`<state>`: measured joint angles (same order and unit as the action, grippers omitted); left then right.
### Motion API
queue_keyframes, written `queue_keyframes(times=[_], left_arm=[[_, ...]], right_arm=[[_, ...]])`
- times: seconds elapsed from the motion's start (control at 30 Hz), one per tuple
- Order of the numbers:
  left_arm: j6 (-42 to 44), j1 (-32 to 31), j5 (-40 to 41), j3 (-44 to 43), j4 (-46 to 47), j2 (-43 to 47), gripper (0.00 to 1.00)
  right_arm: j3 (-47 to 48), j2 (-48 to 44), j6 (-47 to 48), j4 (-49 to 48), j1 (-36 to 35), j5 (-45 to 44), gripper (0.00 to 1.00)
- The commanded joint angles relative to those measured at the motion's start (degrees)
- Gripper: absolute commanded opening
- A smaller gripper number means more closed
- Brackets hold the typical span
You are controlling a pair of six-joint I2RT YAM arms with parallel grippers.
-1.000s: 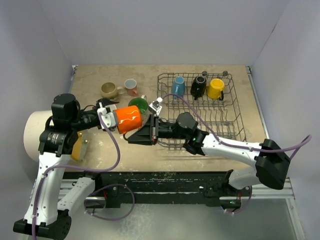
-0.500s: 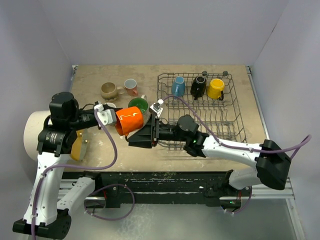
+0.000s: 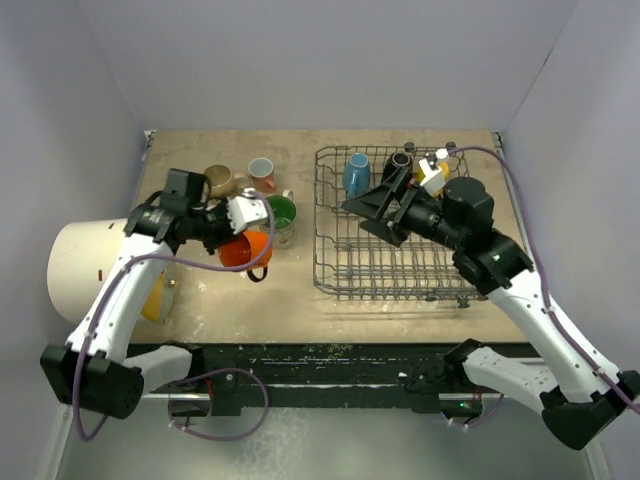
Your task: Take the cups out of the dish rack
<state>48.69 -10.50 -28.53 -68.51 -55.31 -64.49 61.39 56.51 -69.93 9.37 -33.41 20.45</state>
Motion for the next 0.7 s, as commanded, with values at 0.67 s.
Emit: queue_keyframes(times=[0.67], left_arm=[[-10.3, -18.3, 18.3, -1.0, 8.8, -28.5, 0.0]], right_arm=[[17.9, 10.4, 23.2, 42.0, 8.6, -31.2, 1.0]])
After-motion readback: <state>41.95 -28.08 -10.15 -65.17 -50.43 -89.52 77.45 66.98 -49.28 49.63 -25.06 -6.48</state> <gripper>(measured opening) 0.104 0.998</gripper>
